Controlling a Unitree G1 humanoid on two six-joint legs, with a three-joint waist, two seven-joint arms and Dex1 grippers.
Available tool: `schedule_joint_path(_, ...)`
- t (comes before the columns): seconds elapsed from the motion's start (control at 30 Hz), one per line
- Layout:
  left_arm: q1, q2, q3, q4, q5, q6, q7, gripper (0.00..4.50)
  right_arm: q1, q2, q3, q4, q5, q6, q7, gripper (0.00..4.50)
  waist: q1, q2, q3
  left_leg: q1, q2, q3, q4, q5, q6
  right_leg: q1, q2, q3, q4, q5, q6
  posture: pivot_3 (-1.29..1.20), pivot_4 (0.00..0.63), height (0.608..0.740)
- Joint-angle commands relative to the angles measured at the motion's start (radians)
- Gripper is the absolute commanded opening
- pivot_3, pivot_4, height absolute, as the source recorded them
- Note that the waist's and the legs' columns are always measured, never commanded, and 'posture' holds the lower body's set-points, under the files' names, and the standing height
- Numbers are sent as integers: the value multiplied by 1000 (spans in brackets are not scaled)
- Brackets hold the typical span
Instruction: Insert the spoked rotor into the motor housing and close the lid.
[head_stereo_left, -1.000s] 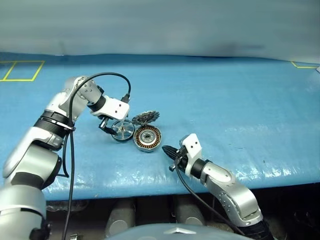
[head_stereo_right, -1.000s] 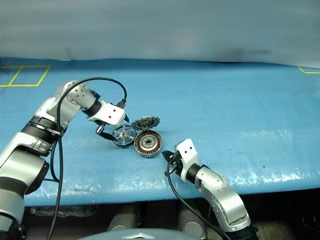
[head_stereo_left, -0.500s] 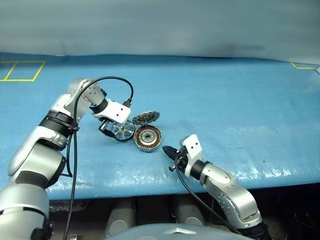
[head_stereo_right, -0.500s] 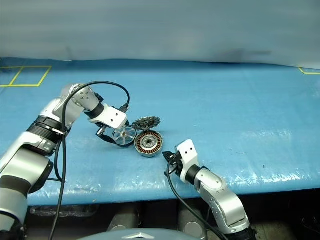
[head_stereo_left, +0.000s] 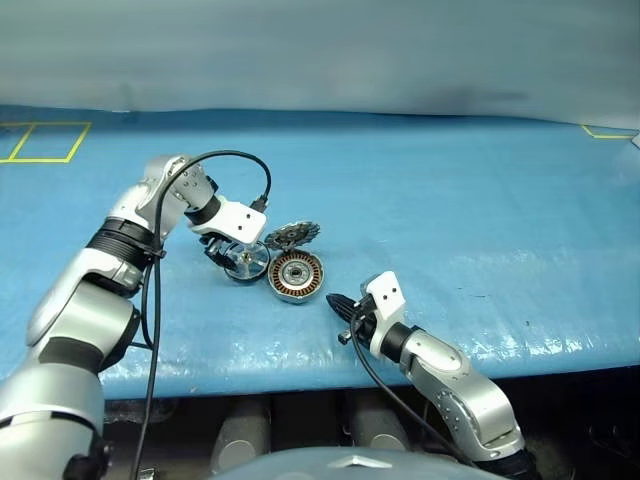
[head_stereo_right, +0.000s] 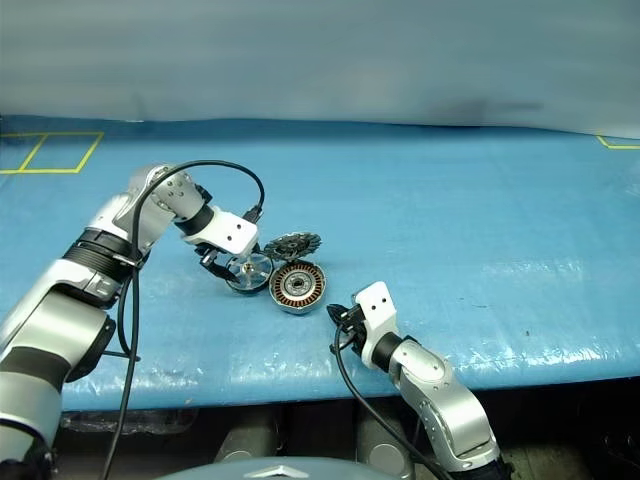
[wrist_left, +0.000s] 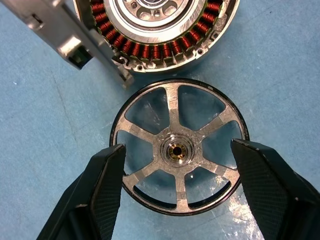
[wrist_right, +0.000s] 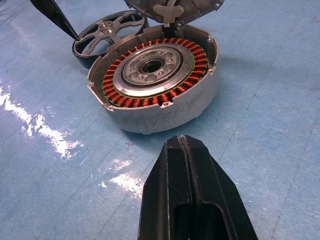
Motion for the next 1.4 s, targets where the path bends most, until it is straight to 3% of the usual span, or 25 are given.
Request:
schedule_joint_path(0.03,-27,8,16,1,9,-13,13,3622,-8,5,-8,-39,8,-15,1,0,0,0,0,0,0,0,0,0,0,0,0,0,0,0,0,0,150,740)
schedule_joint_path(0.7,-2,-44,-13,51,42,-23,67,3622,26,7,-16,-73,14,-48,11,0,1,0,0,0,0,0,0,0,0,1,0,0,0,0,0,0,150,740)
schedule_joint_path(1.4,13,-38,-9,21,51,14,80,3622,32,7,-22,-63,9,-57,13,0,2,0,0,1,0,0,1,0,0,1,0,0,0,0,1,0,150,740)
